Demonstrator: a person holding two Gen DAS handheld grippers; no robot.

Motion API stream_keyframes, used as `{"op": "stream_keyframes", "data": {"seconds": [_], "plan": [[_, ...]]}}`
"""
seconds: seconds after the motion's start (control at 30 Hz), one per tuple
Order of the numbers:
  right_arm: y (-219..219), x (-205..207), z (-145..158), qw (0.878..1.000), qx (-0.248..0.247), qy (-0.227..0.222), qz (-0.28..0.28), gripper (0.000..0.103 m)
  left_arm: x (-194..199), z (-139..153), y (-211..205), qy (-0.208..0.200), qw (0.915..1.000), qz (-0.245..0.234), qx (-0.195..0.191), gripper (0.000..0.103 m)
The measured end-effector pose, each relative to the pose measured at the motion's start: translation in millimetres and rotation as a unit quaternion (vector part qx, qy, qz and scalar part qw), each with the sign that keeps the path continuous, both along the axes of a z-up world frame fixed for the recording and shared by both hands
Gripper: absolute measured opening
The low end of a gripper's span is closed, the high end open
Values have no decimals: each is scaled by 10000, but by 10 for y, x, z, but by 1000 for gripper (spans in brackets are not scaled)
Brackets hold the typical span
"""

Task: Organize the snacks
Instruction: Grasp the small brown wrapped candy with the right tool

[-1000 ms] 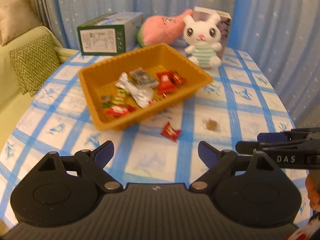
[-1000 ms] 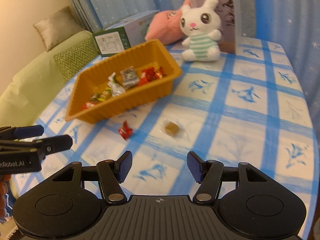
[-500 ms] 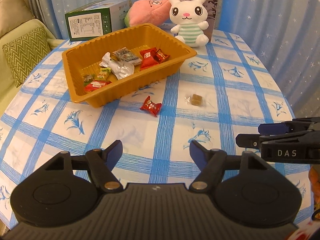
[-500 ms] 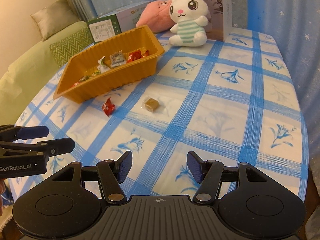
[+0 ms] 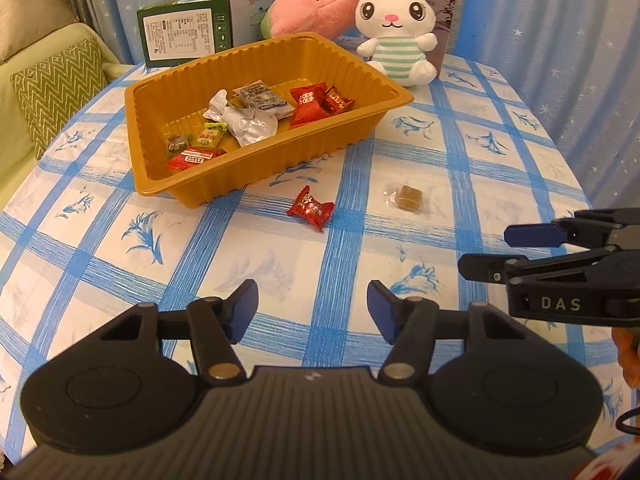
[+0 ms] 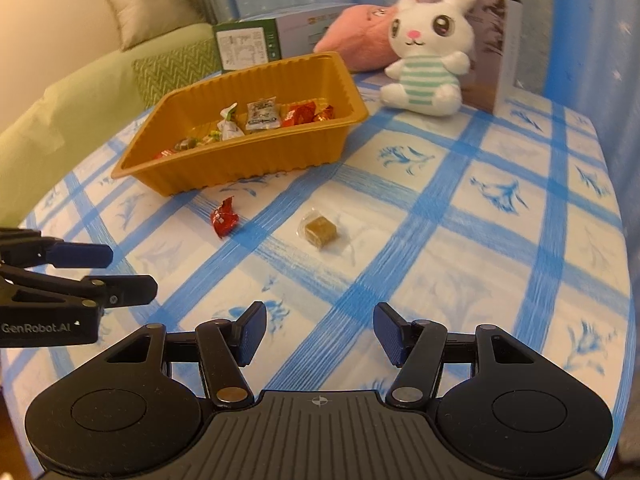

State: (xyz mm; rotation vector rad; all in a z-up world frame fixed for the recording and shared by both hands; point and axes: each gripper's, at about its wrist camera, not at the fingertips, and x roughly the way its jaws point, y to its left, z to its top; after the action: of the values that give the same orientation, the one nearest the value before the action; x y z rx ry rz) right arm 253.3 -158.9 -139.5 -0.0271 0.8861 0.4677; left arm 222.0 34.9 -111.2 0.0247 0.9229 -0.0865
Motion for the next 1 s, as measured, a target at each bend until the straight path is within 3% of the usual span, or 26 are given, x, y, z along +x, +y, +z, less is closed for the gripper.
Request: {"op": "stream_keyframes", "data": {"seconds": [0.1, 0.17, 0.37, 1.0], "plan": [[44, 125, -36, 9998, -119, -91, 160, 59, 65, -35, 2, 30, 10000, 23, 21, 55], [61, 218, -55, 9995, -145, -135, 264, 51, 108, -59, 0, 47, 10000, 32, 51, 55], [109, 491, -110, 9984, -262, -176, 473, 42, 241, -114, 3, 86, 9999, 57, 70, 55], [290, 863, -259, 9959, -211, -60, 881, 30, 517, -172, 29, 138, 9999, 52, 39, 50]]}}
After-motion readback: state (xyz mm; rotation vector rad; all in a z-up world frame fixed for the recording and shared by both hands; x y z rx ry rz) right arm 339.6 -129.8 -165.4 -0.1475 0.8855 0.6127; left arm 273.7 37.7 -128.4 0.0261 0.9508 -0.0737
